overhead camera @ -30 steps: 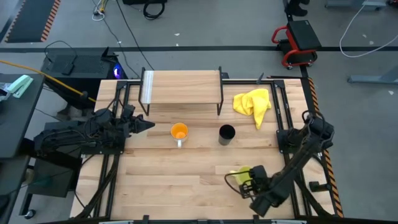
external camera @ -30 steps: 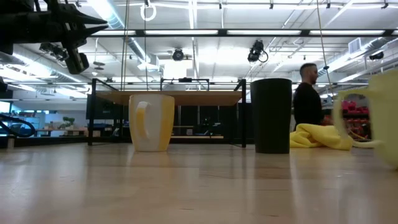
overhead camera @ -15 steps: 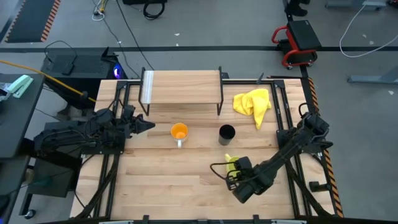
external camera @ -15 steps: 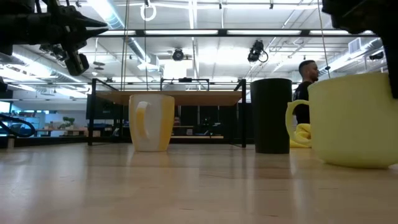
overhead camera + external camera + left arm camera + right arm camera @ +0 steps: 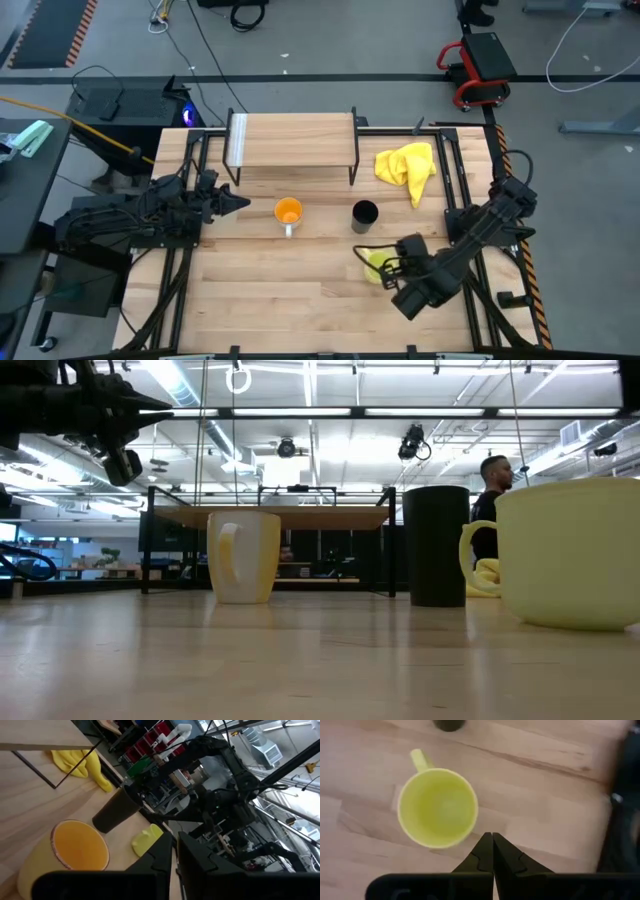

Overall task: Stack small to large cups/mugs on shelf
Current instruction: Put the yellow mug on the shelf

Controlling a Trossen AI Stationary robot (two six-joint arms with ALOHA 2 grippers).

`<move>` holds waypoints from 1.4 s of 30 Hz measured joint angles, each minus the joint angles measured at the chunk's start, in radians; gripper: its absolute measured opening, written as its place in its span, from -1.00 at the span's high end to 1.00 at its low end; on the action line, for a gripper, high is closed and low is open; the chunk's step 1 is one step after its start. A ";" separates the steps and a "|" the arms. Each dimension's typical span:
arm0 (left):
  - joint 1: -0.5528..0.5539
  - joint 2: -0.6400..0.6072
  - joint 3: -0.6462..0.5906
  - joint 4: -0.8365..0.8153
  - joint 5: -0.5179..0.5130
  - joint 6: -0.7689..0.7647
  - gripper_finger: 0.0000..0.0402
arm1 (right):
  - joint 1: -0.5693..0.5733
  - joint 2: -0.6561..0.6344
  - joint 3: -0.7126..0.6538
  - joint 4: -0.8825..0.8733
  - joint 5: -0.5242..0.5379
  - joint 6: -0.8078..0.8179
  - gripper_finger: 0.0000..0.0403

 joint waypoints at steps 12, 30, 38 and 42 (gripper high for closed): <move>-0.001 0.000 0.000 -0.016 0.000 0.000 0.82 | -0.129 -0.118 -0.292 0.341 -0.026 -0.130 1.00; -0.001 0.000 0.000 -0.024 0.001 0.000 0.80 | -0.200 -0.124 -0.383 0.601 -0.059 -0.199 1.00; -0.001 0.000 0.000 -0.037 0.023 -0.004 0.76 | -0.210 -0.109 -0.384 0.820 -0.057 -0.338 1.00; -0.001 0.000 0.000 -0.055 0.040 -0.007 0.77 | -0.221 -0.111 -0.376 0.809 0.002 -0.355 1.00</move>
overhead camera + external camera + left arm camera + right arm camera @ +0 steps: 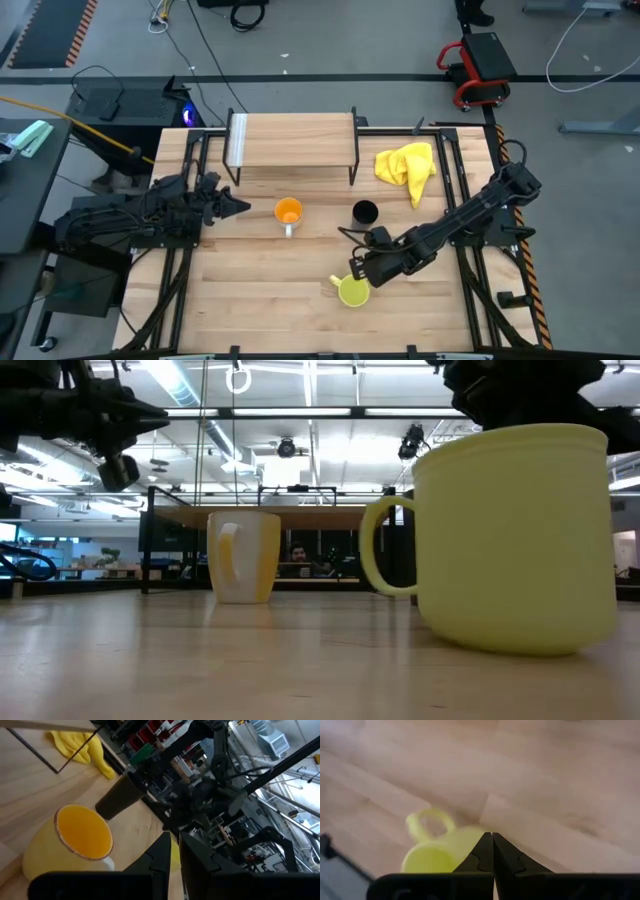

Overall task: Stack small to large cups/mugs on shelf
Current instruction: Put the yellow mug on the shelf

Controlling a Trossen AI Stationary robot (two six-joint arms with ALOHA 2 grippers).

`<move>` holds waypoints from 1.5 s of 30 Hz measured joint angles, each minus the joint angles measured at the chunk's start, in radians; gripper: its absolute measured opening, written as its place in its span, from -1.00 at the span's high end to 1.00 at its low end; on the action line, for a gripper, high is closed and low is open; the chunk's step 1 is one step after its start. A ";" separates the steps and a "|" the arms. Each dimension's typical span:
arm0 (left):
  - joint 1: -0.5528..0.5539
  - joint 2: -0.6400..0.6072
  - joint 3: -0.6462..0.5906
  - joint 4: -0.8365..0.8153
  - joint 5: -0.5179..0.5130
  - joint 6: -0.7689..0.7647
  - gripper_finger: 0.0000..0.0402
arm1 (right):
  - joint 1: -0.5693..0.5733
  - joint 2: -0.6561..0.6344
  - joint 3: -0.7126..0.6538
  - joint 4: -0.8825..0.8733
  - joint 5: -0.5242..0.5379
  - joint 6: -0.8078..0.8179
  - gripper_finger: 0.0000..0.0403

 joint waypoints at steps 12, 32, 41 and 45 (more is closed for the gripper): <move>-0.062 0.000 0.000 -0.007 0.098 -0.064 0.72 | 0.192 -0.005 0.136 -0.213 0.010 0.249 1.00; -0.570 0.285 0.000 0.060 -0.327 -0.133 0.74 | 0.388 0.234 0.144 0.050 0.194 0.555 0.99; -0.706 0.586 0.000 0.343 -0.523 -0.159 0.72 | 0.334 0.286 0.145 0.075 0.193 0.524 0.99; -0.714 0.700 0.000 0.464 -0.577 -0.161 0.72 | 0.292 0.282 0.145 0.074 0.210 0.481 0.99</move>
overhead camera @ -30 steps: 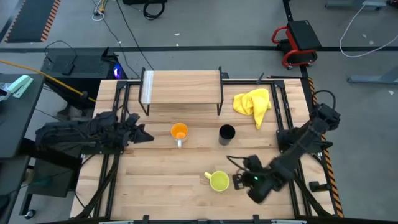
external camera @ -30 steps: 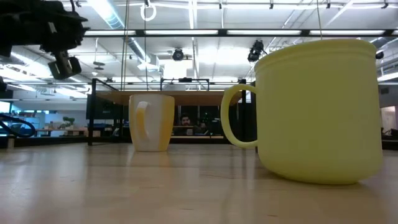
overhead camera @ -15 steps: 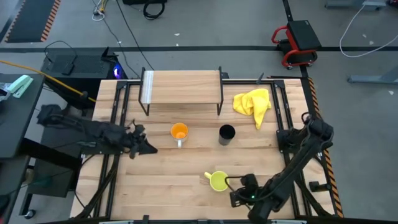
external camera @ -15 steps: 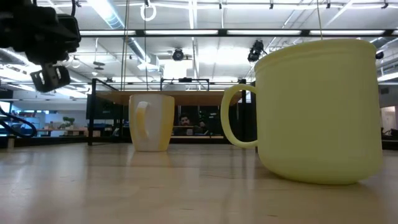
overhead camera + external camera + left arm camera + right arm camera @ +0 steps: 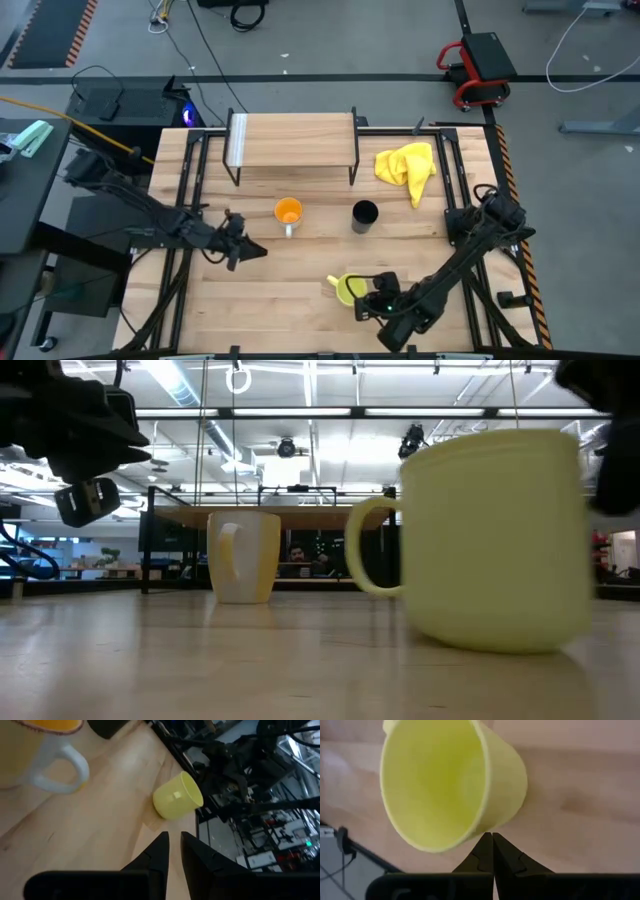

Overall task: Stack small to large cups/mugs on shelf
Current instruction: Put the yellow mug on the shelf

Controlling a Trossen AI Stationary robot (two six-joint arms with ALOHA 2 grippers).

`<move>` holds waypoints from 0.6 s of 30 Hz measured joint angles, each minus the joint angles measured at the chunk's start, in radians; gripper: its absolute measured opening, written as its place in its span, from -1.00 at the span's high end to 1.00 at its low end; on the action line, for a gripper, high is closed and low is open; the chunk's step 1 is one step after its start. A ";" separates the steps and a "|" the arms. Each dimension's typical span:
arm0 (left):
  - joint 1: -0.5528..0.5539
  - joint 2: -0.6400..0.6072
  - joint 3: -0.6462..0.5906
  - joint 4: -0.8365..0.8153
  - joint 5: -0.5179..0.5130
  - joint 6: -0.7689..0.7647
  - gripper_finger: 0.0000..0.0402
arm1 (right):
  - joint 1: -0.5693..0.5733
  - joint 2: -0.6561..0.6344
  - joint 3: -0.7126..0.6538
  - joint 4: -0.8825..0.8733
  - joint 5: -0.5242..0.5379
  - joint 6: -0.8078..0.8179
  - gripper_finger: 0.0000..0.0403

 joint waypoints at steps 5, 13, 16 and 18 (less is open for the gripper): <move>0.001 0.122 0.005 0.109 -0.026 0.001 0.75 | -0.050 -0.002 0.000 -0.003 0.005 -0.027 0.99; 0.001 0.309 0.132 0.109 -0.066 0.120 0.72 | -0.108 -0.002 0.000 -0.034 0.003 -0.043 0.99; 0.004 0.377 0.198 0.110 -0.066 0.193 0.73 | -0.124 -0.003 0.000 -0.066 0.001 -0.037 0.99; 0.005 0.418 0.235 0.110 -0.066 0.230 0.74 | -0.131 -0.003 0.000 -0.083 0.001 -0.034 0.99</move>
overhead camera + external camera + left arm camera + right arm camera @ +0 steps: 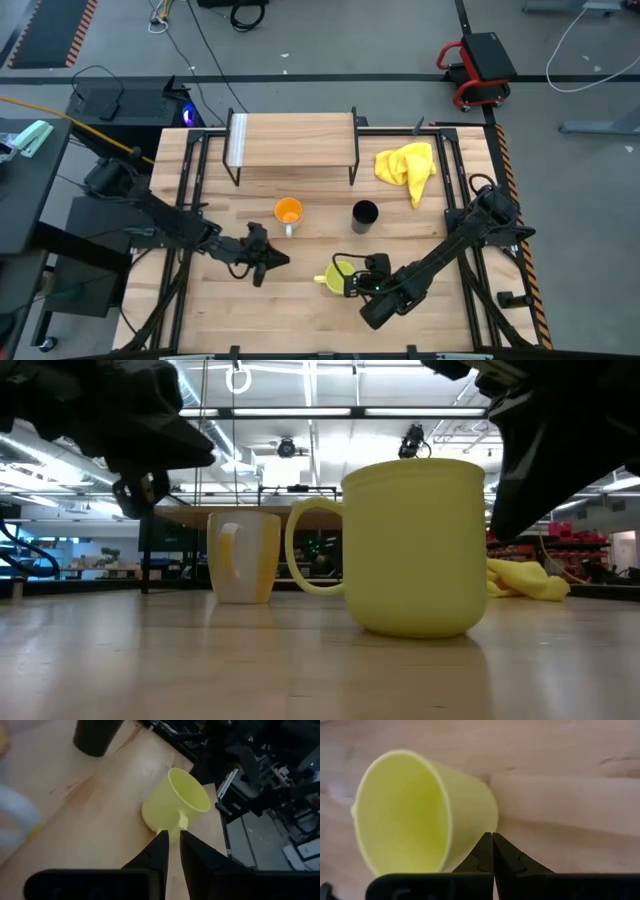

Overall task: Stack small to large cups/mugs on shelf
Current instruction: Put the yellow mug on the shelf

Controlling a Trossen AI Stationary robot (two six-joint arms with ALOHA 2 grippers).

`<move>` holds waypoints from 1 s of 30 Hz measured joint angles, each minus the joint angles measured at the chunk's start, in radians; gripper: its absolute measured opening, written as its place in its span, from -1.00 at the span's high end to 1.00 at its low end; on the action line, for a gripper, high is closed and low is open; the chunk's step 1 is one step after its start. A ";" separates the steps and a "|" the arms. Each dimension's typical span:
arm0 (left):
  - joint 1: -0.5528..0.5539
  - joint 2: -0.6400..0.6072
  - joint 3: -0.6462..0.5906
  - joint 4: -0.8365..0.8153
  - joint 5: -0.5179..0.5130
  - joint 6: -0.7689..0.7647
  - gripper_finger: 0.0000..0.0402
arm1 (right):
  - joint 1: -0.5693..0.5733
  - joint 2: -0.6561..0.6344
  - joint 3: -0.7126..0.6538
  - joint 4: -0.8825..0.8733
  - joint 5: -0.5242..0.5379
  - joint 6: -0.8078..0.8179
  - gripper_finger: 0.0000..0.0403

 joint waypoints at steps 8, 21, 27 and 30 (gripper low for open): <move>0.017 0.088 0.053 -0.009 0.002 -0.018 0.75 | 0.005 -0.001 0.000 0.011 0.000 0.002 0.98; 0.012 0.094 0.053 -0.015 0.003 -0.020 0.74 | -0.024 -0.001 0.000 0.081 0.006 -0.094 0.98; 0.016 0.094 0.053 -0.029 0.000 -0.012 0.74 | -0.084 -0.001 0.000 0.095 0.010 -0.188 0.98; 0.016 0.094 0.053 -0.047 0.000 -0.020 0.74 | -0.113 -0.001 0.000 0.130 0.009 -0.245 0.98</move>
